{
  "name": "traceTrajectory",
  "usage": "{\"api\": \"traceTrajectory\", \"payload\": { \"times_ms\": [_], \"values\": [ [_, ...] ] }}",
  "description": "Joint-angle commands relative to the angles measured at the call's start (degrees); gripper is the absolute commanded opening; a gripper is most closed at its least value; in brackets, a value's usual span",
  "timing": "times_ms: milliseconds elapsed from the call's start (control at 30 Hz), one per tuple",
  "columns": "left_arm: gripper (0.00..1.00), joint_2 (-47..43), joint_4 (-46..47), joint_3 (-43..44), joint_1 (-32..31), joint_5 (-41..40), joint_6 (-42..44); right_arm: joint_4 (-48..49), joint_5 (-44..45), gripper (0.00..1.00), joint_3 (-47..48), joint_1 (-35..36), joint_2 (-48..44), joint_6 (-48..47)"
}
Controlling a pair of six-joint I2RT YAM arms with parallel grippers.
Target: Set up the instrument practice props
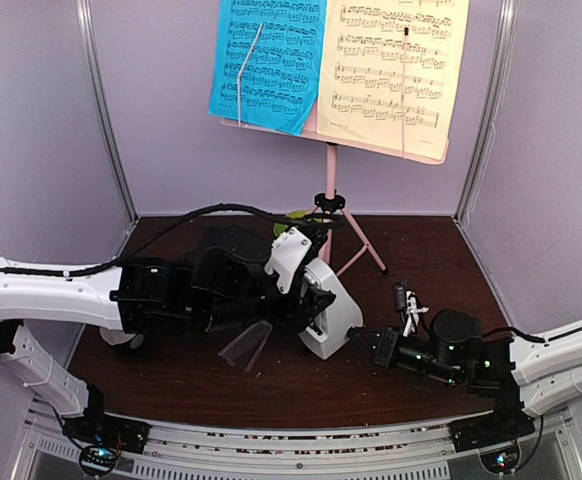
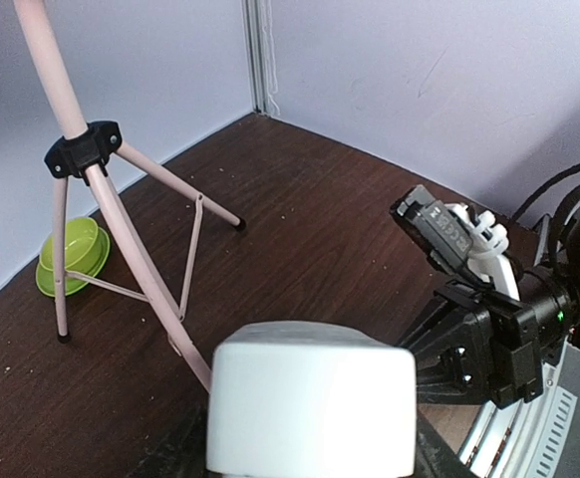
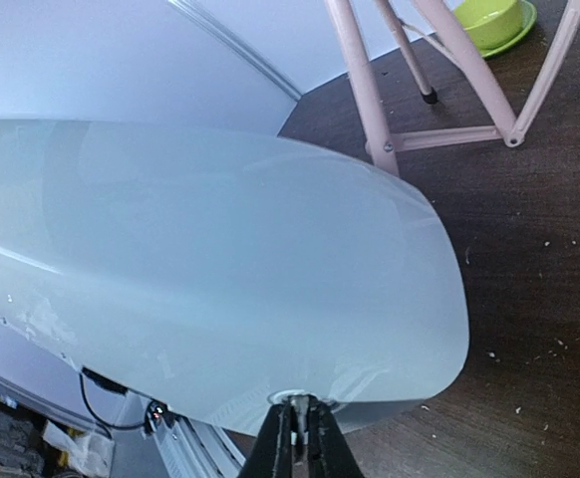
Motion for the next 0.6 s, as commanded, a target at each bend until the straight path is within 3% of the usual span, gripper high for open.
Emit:
{"api": "traceTrajectory", "payload": {
  "times_ms": [0,200,567],
  "values": [
    [0.00,-2.4,12.3,1.5,-0.1,-0.2,0.6,1.1,1.4,0.01,0.3,-1.5,-2.6,0.7],
    [0.00,-3.8,13.6,-0.7,-0.2,0.1,3.8,1.4,0.1,0.00,-1.5,-5.2,-7.8,5.5],
    [0.00,-5.9,13.9,-4.7,-1.0,3.3,13.4,8.4,-2.8,0.00,-4.0,-12.0,-12.7,25.5]
  ]
}}
